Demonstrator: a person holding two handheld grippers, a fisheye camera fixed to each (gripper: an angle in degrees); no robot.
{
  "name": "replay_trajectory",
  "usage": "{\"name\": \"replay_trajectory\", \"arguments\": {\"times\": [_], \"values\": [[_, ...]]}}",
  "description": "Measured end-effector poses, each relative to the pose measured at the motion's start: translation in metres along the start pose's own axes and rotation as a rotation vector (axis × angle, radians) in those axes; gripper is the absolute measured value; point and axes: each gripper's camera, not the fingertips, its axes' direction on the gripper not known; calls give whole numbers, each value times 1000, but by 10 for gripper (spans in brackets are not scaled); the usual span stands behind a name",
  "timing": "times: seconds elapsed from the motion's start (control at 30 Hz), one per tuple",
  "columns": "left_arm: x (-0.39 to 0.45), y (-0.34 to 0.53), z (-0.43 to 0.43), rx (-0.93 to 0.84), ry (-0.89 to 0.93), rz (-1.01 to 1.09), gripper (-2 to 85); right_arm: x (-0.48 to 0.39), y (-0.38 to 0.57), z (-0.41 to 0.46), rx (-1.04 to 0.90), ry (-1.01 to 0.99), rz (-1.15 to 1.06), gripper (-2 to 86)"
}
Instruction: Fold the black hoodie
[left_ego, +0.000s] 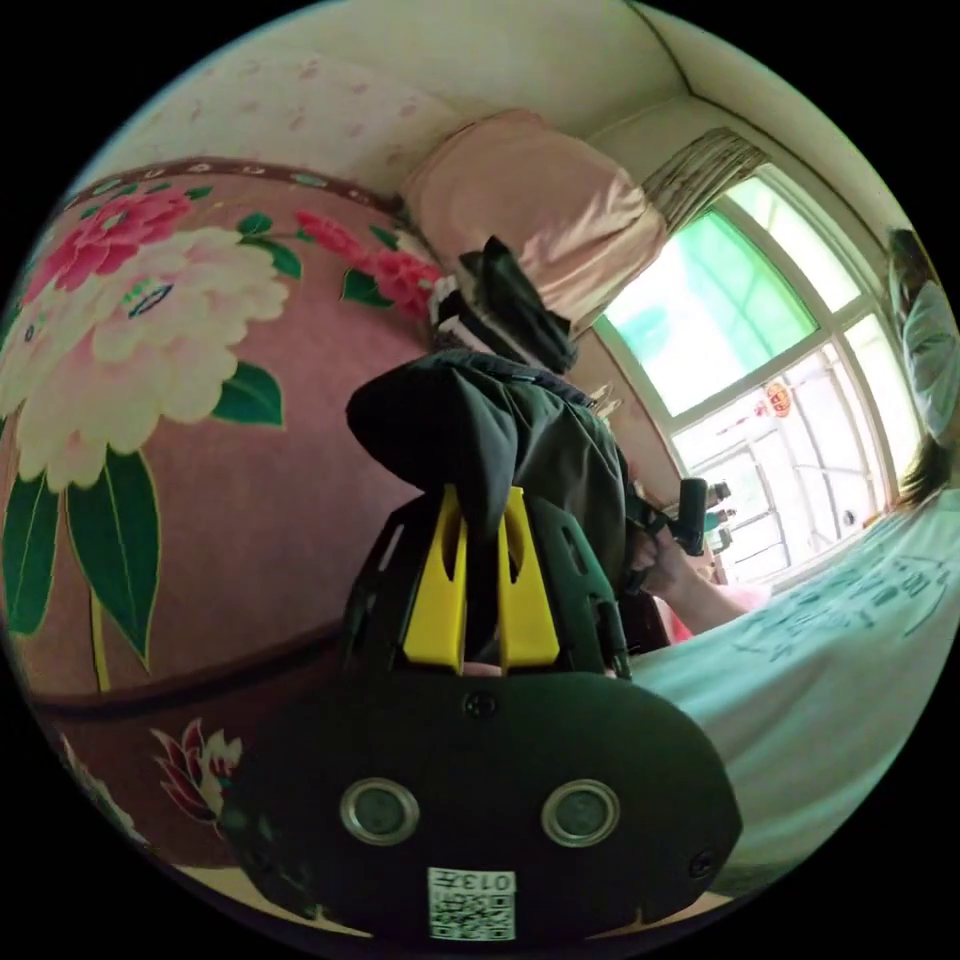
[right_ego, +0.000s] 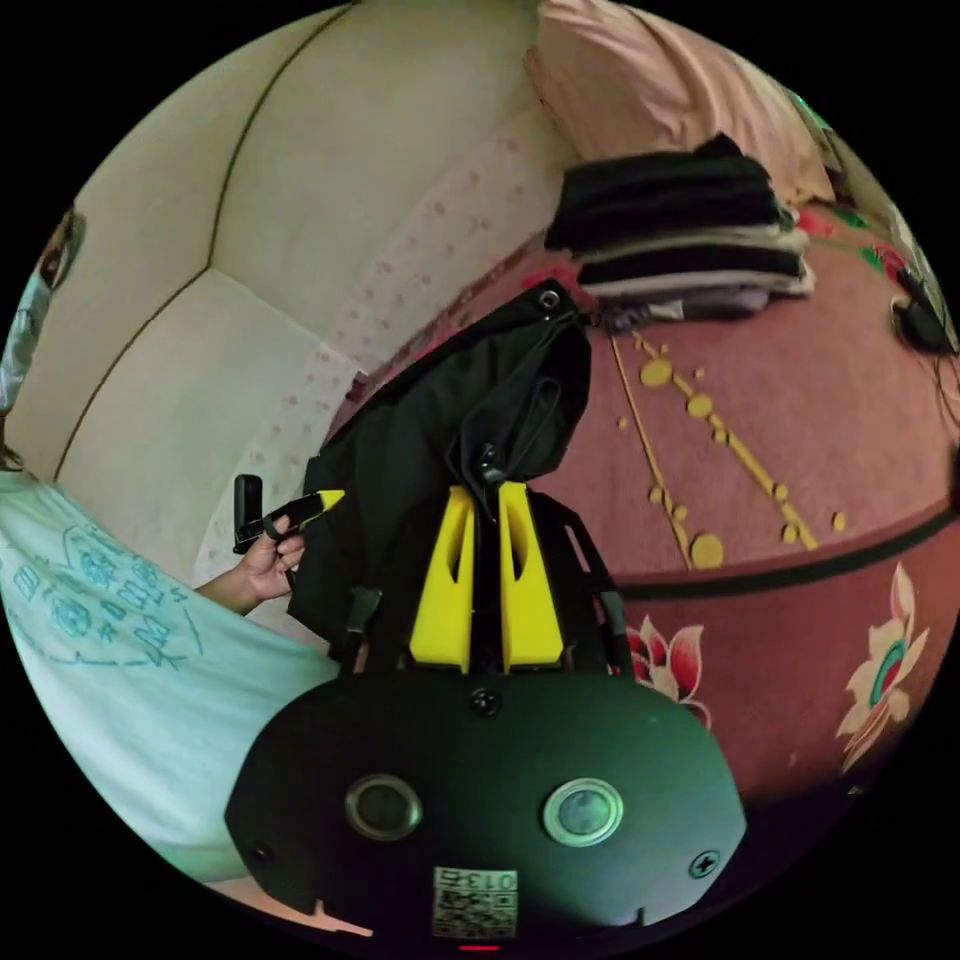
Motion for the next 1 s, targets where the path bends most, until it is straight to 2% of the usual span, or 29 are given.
{"name": "replay_trajectory", "arguments": {"times": [0.17,0.37,0.57,0.7,0.77,0.83,0.9,1.0], "values": [[43,-93,9,63,79,222,50,-17,-82,-73,189,99,-166,40],[100,-230,52,43,59,442,58,4,-209,-137,294,224,-208,35],[105,-338,117,-12,40,418,64,52,-340,-158,354,311,-121,35],[74,-365,176,-123,-80,380,69,101,-399,-123,276,404,-35,41],[43,-363,212,-215,-157,351,76,138,-426,-79,106,523,5,48],[24,-354,224,-218,-161,351,81,159,-431,-47,18,611,-6,56],[14,-344,224,-174,-171,379,83,159,-429,-42,133,632,-13,61],[-4,-326,216,-149,-175,397,87,142,-435,-36,181,681,-67,70]]}}
